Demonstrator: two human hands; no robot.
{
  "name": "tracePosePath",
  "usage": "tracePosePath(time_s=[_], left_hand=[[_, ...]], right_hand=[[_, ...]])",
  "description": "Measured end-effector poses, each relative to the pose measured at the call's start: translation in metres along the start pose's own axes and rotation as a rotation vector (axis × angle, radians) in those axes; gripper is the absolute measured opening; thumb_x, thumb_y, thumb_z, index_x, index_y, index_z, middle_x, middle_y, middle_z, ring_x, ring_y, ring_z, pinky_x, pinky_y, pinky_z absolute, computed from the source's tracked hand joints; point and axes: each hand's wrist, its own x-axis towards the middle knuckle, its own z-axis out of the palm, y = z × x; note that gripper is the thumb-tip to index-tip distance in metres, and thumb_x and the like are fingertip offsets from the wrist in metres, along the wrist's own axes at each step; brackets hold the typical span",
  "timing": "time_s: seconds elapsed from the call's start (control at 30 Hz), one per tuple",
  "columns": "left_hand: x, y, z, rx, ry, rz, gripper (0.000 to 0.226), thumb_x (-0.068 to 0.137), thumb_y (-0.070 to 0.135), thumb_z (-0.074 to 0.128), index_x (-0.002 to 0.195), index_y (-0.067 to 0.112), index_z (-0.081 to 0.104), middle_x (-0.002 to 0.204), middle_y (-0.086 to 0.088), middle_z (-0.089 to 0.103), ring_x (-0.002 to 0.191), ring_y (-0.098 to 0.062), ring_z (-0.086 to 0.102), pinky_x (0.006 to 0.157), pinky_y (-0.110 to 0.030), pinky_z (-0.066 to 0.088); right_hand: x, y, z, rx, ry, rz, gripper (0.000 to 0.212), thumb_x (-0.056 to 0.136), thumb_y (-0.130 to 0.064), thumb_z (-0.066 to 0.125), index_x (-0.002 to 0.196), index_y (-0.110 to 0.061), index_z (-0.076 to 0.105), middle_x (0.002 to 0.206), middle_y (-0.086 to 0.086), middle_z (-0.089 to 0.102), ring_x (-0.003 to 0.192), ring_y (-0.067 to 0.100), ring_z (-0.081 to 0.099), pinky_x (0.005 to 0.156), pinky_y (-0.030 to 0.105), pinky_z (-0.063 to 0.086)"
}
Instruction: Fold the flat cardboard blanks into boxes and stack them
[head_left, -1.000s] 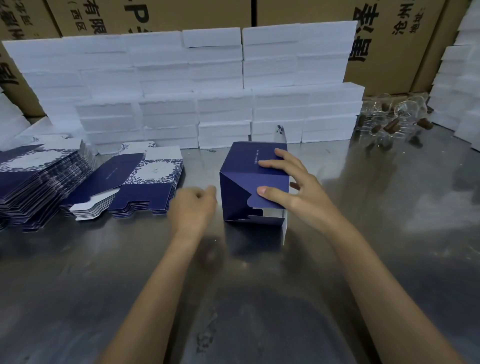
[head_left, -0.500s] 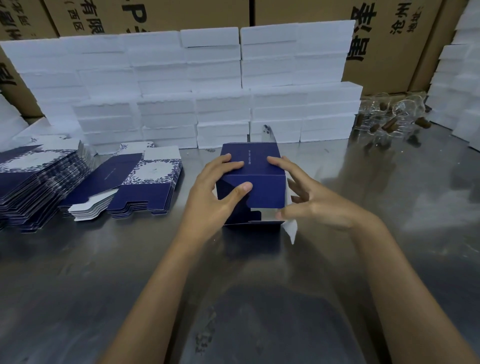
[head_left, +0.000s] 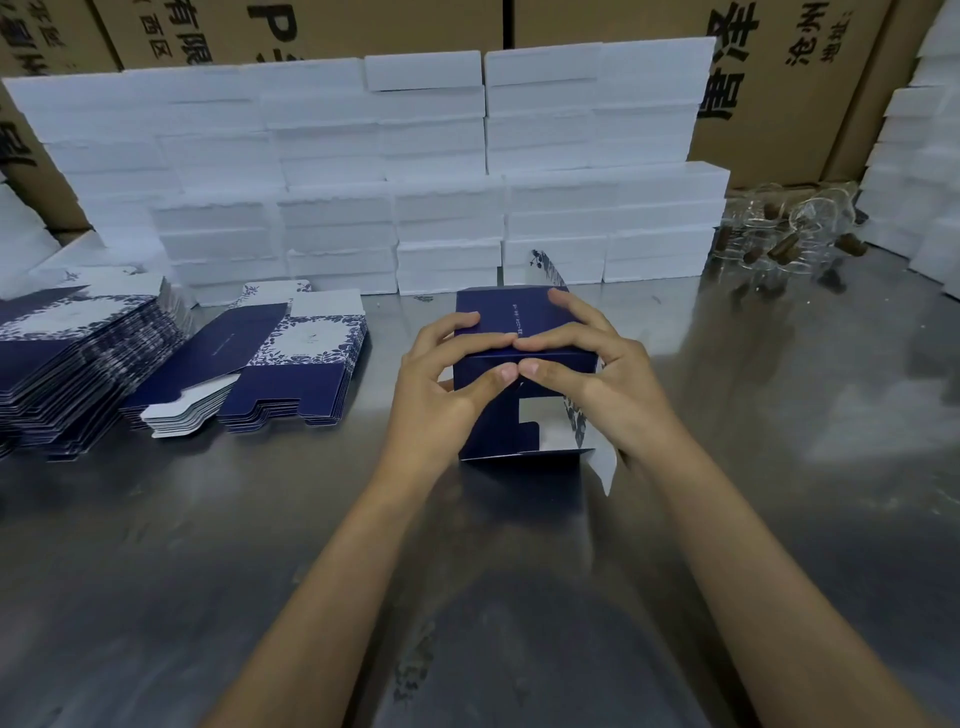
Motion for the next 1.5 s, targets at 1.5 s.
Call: tracePosePath(time_s=[1.5], left_hand=[[0.0,-0.032,0.012,0.417,0.109,0.345,0.064,0.068,0.02,0.087,0.113,0.024,0.042,0.152,0.003,0.029,0.137,-0.009,0.03,0.107,-0.027,0.035]], right_hand=[[0.004,0.041,-0.025,0.013,-0.413,0.301,0.091,0.073,-0.021,0.091,0.147,-0.041,0.042,0.139,-0.015,0.061,0.128,0.006,0.058,0.109,0.037,0.047]])
